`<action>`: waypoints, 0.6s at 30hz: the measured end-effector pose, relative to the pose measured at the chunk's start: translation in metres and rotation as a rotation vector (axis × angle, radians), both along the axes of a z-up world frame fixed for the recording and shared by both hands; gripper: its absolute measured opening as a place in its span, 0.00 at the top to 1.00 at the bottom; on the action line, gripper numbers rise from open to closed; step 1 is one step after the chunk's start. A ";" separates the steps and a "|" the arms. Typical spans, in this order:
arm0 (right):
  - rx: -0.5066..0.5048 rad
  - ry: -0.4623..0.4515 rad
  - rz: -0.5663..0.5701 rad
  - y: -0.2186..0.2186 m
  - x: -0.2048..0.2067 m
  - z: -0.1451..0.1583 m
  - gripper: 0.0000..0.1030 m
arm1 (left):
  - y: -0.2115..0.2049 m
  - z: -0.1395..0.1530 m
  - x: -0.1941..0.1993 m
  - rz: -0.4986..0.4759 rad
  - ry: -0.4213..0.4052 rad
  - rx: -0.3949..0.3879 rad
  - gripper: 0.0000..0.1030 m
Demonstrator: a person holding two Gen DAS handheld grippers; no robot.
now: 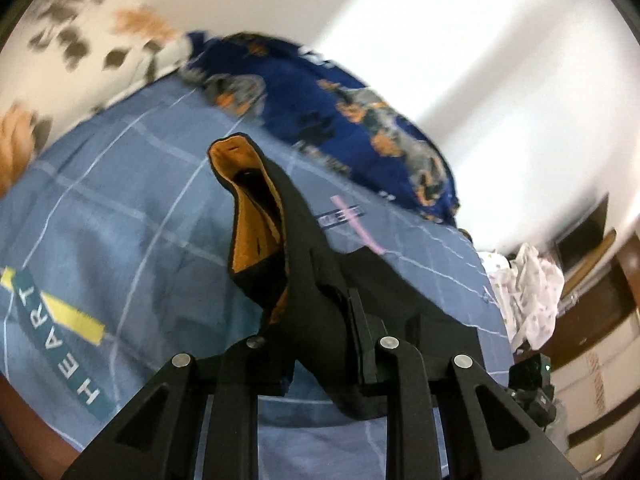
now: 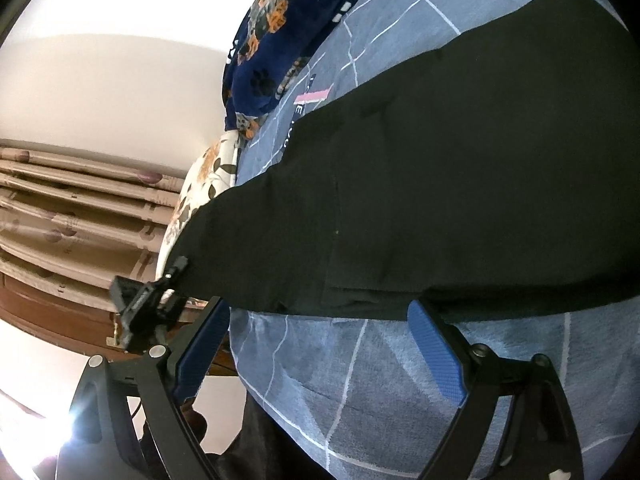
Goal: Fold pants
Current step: 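Lift the grasped waistband up off the bed with the left gripper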
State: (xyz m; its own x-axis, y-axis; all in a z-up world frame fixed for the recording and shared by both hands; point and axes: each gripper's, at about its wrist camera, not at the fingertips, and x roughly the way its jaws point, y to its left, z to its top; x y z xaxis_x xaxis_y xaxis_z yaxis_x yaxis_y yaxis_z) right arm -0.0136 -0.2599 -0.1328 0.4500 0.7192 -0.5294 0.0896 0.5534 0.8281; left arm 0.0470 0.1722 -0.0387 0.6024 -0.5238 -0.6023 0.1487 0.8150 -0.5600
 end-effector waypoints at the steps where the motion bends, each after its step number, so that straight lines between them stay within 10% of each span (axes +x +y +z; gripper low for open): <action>1: 0.002 -0.002 -0.004 -0.002 0.001 0.000 0.13 | -0.007 0.006 0.001 -0.009 -0.013 0.005 0.78; 18: 0.067 -0.020 -0.084 -0.032 0.001 0.006 0.13 | -0.085 0.051 0.005 -0.131 -0.125 0.024 0.78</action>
